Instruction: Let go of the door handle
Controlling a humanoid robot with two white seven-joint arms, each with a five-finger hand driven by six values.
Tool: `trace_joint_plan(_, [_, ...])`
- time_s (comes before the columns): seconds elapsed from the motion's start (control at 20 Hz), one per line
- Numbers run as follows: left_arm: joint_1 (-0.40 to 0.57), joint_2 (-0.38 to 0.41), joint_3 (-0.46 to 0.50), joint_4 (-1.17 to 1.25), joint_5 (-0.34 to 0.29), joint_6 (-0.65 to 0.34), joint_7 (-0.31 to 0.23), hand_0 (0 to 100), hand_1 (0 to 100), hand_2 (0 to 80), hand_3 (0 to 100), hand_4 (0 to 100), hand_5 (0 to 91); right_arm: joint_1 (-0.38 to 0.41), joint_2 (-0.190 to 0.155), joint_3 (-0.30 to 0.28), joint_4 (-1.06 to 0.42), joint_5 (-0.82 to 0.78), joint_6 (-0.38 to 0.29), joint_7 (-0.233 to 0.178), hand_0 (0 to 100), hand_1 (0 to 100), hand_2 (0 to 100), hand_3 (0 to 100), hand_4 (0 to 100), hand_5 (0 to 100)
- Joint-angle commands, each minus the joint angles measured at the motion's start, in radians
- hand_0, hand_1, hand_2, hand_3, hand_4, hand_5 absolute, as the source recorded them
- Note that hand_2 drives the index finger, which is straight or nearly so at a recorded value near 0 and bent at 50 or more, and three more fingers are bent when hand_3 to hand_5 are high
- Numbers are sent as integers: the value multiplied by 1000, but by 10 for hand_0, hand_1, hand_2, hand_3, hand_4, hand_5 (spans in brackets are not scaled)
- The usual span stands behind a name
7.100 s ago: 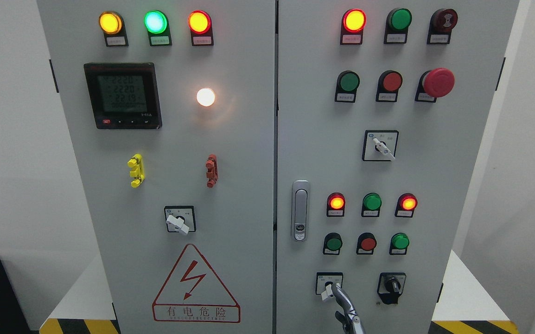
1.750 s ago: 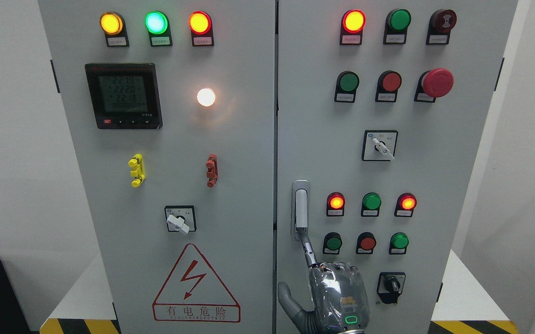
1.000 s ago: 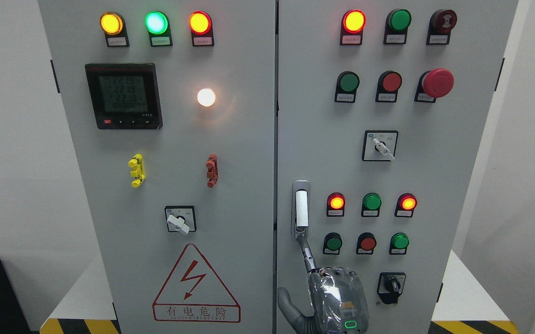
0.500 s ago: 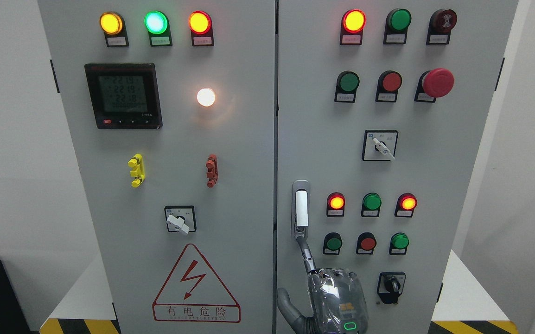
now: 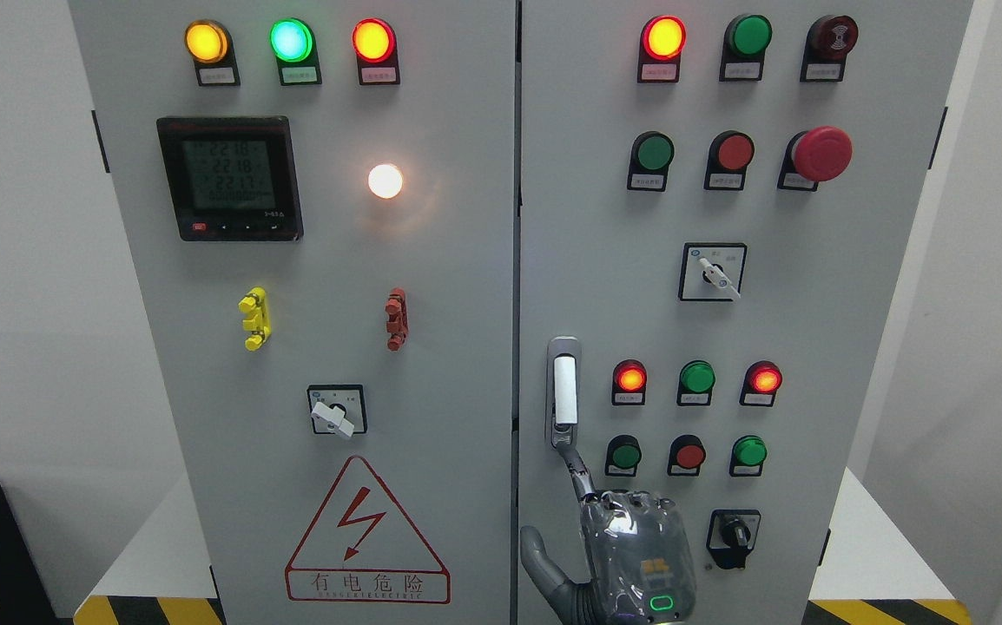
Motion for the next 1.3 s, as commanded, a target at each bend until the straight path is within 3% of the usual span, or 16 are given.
trace_joint_plan(0.0, [0, 0, -21, -20, 0, 0, 0, 0, 0, 22, 88, 12, 0, -1, 1, -1, -34, -2, 5, -17, 397, 293, 366, 1000, 947, 969])
trace_joint_plan(0.2, [0, 0, -21, -20, 0, 0, 0, 0, 0, 22, 89, 12, 0, -4, 1, -8, -46, 0, 10, -13, 440, 283, 436, 1000, 883, 893])
trace_joint_plan(0.5, [0, 0, -21, -20, 0, 0, 0, 0, 0, 23, 84, 12, 0, -47, 2, -9, -46, -3, 22, -10, 299, 272, 657, 1000, 873, 875])
trace_joint_plan(0.6, [0, 0, -21, -20, 0, 0, 0, 0, 0, 23, 85, 13, 0, -72, 2, -9, -43, -5, 36, -5, 263, 262, 763, 1000, 959, 893])
trace_joint_plan(0.75, [0, 0, -21, -20, 0, 0, 0, 0, 0, 22, 89, 12, 0, -84, 2, -9, -45, -6, 39, 18, 237, 257, 830, 1000, 978, 907])
trace_joint_plan(1.0, [0, 0, -21, -20, 0, 0, 0, 0, 0, 22, 85, 12, 0, -124, 4, -12, -34, -6, 41, 21, 214, 246, 863, 1000, 991, 917])
trace_joint_plan(1.25, [0, 0, -21, -20, 0, 0, 0, 0, 0, 23, 86, 12, 0, -146, 4, -9, -28, -8, 87, 67, 191, 257, 868, 1000, 995, 919])
